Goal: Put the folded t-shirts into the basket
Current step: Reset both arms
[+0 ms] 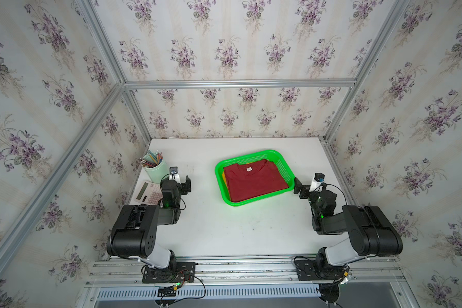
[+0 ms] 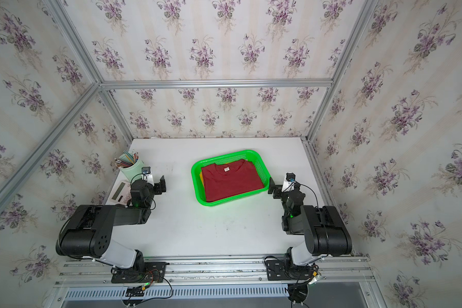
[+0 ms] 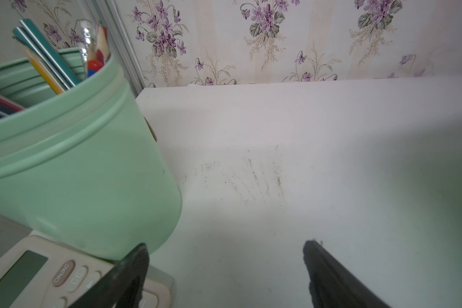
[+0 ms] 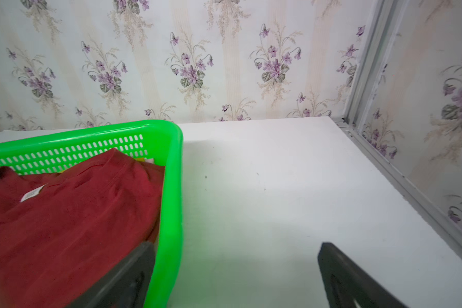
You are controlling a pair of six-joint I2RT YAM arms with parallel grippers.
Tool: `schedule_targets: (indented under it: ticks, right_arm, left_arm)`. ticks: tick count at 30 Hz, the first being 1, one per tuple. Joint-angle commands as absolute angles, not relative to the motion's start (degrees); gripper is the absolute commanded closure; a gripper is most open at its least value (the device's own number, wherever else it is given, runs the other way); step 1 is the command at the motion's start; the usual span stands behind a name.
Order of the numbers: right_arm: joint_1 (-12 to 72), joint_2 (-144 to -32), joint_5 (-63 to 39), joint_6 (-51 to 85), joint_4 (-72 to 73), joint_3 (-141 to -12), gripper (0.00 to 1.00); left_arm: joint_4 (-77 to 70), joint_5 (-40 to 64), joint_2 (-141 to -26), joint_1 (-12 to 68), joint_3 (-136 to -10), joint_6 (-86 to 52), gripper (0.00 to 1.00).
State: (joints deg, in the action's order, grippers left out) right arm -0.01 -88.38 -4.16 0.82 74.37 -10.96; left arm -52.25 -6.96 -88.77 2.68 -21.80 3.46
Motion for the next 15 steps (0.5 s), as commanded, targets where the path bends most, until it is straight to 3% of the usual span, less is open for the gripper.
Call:
schedule_targets:
  ticks: [1, 15]
  right_arm:
    - [0.0, -87.8, -0.6, 2.5, 73.9, -11.8, 0.00]
    - [0.6, -88.2, -2.1, 0.8, 73.9, -12.7, 0.00]
  left_arm:
    - [-52.4, -7.5, -88.8, 2.7, -22.0, 3.1, 0.08]
    - [-52.5, -7.6, -88.8, 2.6, -22.0, 3.2, 0.08]
